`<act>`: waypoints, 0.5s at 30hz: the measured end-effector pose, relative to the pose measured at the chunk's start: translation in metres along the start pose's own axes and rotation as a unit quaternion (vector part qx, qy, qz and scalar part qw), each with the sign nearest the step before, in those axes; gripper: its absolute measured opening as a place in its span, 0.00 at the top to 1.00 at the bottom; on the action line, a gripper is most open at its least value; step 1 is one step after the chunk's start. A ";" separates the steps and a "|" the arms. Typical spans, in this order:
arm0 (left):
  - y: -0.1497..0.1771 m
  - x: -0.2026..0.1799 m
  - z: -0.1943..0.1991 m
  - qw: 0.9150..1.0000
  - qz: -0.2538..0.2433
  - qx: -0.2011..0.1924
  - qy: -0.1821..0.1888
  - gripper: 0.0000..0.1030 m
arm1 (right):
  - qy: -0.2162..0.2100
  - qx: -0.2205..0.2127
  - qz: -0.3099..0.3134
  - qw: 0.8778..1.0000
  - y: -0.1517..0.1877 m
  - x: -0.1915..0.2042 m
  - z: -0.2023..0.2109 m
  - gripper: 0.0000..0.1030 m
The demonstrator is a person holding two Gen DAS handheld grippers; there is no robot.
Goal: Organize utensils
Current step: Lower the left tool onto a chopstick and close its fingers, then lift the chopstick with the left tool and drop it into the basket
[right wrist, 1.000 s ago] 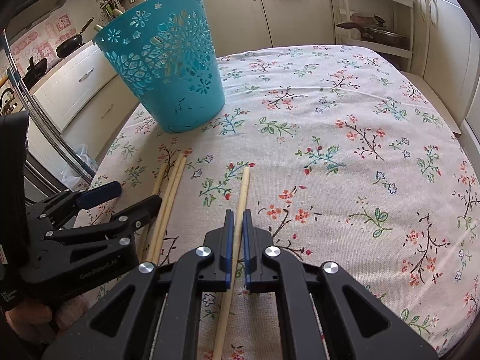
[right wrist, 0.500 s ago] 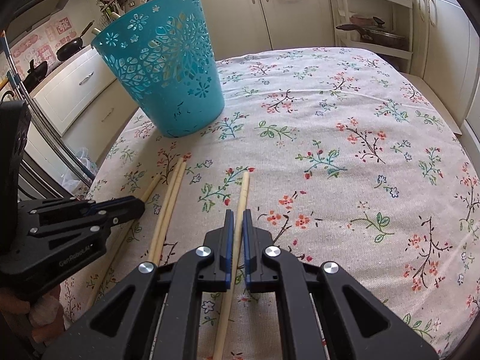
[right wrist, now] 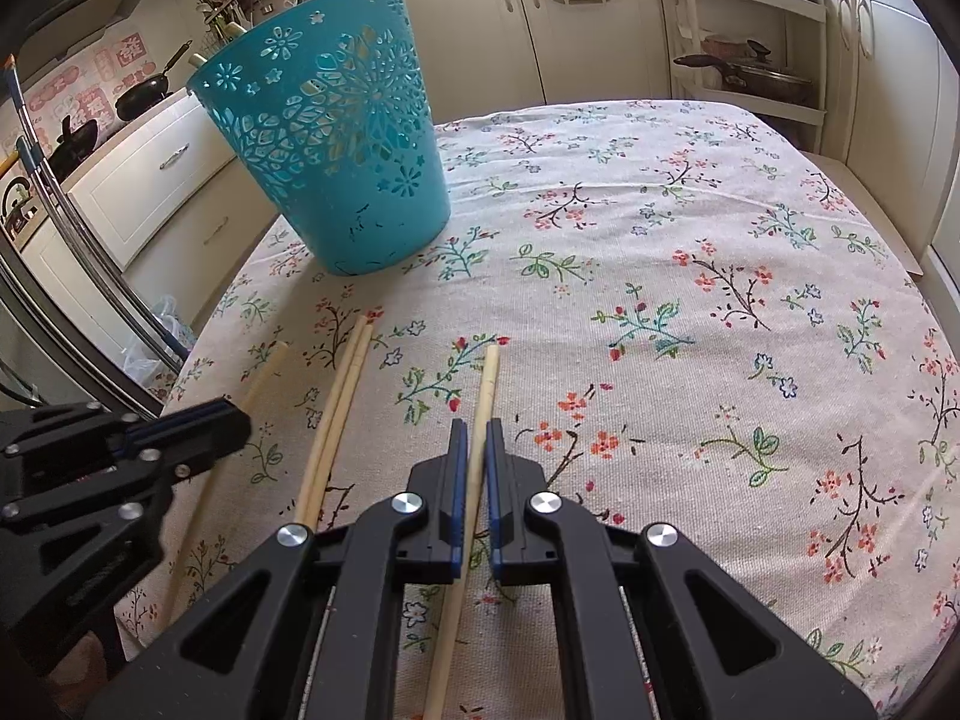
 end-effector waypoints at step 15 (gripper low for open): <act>-0.008 -0.004 0.033 0.999 -0.016 -0.035 -0.002 0.95 | 0.003 -0.007 0.013 1.000 0.001 0.004 0.000 0.93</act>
Point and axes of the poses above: each gripper's, at about its wrist camera, not at the fingertips, and z roughly against the way its jaws point, x to its left, y to its underside, the point moved 4 cm from there along -z, roughly the way its jaws point, and after that the axes turned 12 degrees about -x, right-handed, at the moved point
